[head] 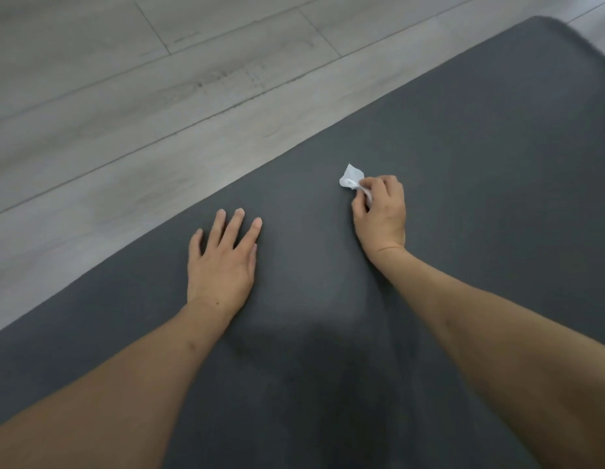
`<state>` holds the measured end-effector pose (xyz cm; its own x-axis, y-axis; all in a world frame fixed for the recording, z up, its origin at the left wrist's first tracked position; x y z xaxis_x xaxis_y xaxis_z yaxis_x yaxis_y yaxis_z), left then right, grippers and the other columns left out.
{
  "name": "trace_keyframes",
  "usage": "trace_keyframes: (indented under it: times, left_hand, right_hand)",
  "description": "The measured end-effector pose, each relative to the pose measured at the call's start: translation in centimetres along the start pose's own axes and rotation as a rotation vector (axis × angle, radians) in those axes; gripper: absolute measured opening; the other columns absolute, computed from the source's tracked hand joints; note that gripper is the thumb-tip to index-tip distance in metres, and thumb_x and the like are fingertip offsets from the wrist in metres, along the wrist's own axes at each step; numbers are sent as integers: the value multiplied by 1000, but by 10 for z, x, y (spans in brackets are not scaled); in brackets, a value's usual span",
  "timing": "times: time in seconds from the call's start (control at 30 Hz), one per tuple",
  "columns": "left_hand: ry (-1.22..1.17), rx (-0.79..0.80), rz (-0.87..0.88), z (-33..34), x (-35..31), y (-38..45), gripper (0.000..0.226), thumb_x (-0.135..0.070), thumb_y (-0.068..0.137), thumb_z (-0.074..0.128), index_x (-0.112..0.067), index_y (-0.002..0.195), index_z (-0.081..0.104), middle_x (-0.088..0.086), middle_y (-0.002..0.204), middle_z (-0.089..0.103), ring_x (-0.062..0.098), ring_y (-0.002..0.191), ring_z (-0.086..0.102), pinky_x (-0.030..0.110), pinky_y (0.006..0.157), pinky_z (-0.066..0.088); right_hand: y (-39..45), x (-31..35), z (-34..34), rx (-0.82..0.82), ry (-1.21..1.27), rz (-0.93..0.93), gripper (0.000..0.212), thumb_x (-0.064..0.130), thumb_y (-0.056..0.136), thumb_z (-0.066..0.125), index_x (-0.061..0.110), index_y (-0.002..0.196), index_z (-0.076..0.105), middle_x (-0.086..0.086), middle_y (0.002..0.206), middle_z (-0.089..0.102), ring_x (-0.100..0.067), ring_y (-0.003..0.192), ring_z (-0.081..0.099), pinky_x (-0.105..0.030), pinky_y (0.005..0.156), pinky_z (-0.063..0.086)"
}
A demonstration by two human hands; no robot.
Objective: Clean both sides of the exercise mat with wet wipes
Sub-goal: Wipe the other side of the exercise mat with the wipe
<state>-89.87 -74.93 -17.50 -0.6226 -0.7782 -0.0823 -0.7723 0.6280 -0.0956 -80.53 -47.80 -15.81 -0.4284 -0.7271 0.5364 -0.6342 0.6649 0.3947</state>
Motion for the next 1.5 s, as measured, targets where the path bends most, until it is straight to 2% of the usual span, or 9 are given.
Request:
trace_keyframes:
  times: [0.13, 0.4, 0.67, 0.87, 1.03, 1.1, 1.2, 1.3, 1.5]
  left_hand:
    - [-30, 81, -99, 11, -12, -39, 59, -49, 107, 10, -40, 164, -3, -8, 173, -11, 21, 159, -17, 58, 126, -5]
    - [-40, -20, -112, 13, -9, -36, 66, -52, 99, 7, -41, 164, 16, -9, 174, 5, 17, 160, -7, 55, 127, -3]
    - [-61, -45, -117, 15, -6, -34, 65, -52, 99, 10, -42, 162, 21, -10, 173, 8, 16, 160, -4, 54, 127, -1]
    - [-56, -63, -114, 15, -6, -35, 65, -51, 99, 13, -41, 162, 24, -9, 173, 11, 17, 160, -1, 55, 127, 2]
    - [-50, -81, -98, 16, -6, -31, 64, -51, 99, 15, -40, 161, 29, -6, 172, 17, 19, 160, 3, 57, 127, 4]
    - [-51, -84, -86, 17, -5, -30, 64, -51, 99, 16, -40, 161, 29, -6, 172, 17, 20, 160, 3, 57, 127, 3]
    - [-30, -105, -18, 18, -8, -31, 62, -51, 101, 21, -40, 160, 33, -6, 172, 20, 21, 160, 7, 61, 126, 6]
    - [7, -98, 18, 19, -11, -31, 61, -54, 101, 21, -42, 160, 32, -7, 172, 20, 19, 160, 8, 63, 125, 5]
    - [22, -97, 16, 21, -9, -30, 62, -62, 100, 20, -46, 160, 28, -9, 172, 17, 18, 160, 8, 63, 125, 7]
  right_hand:
    - [-4, 0, -5, 43, 90, 15, 20, 17, 93, 52, 7, 80, 62, -2, 96, 54, -18, 84, 52, -25, 71, 44]
    - [2, -6, -3, 327, 74, -95, 27, 15, 98, 52, 14, 121, 65, 1, 105, 53, -18, 90, 53, -28, 82, 44]
    - [-12, 19, 0, 283, -131, -123, 15, 11, 92, 57, 6, 90, 70, -11, 87, 57, -35, 78, 56, -35, 67, 46]
    - [-78, 77, 3, 494, -92, -612, 5, 7, 92, 59, 6, 87, 61, -12, 87, 51, -30, 79, 48, -39, 60, 42]
    - [48, -33, -34, 162, -324, 19, 14, 2, 85, 53, -2, 75, 61, -15, 80, 48, -39, 69, 52, -40, 59, 43]
    - [19, -1, -24, 180, -269, -15, 13, 5, 86, 54, 1, 79, 65, -13, 81, 52, -37, 71, 55, -36, 60, 43]
    - [-82, 77, -3, 469, -115, -397, 9, 6, 92, 57, 9, 94, 65, -9, 86, 52, -27, 76, 48, -35, 60, 43]
    - [-71, 66, -11, 488, -130, -588, 4, 8, 94, 59, 12, 93, 59, -9, 87, 47, -27, 77, 45, -39, 58, 40]
    - [21, -20, -32, 141, -283, -29, 23, 15, 90, 48, 3, 76, 62, -9, 77, 47, -35, 67, 51, -41, 60, 46]
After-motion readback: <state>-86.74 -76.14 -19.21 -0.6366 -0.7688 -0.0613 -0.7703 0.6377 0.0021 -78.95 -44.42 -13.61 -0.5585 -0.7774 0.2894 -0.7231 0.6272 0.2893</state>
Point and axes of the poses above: each hand's wrist, its own y-axis towards the middle knuckle, its own z-axis out of the palm, x = y × z, the point moved 6 cm from there along y, towards the middle knuckle
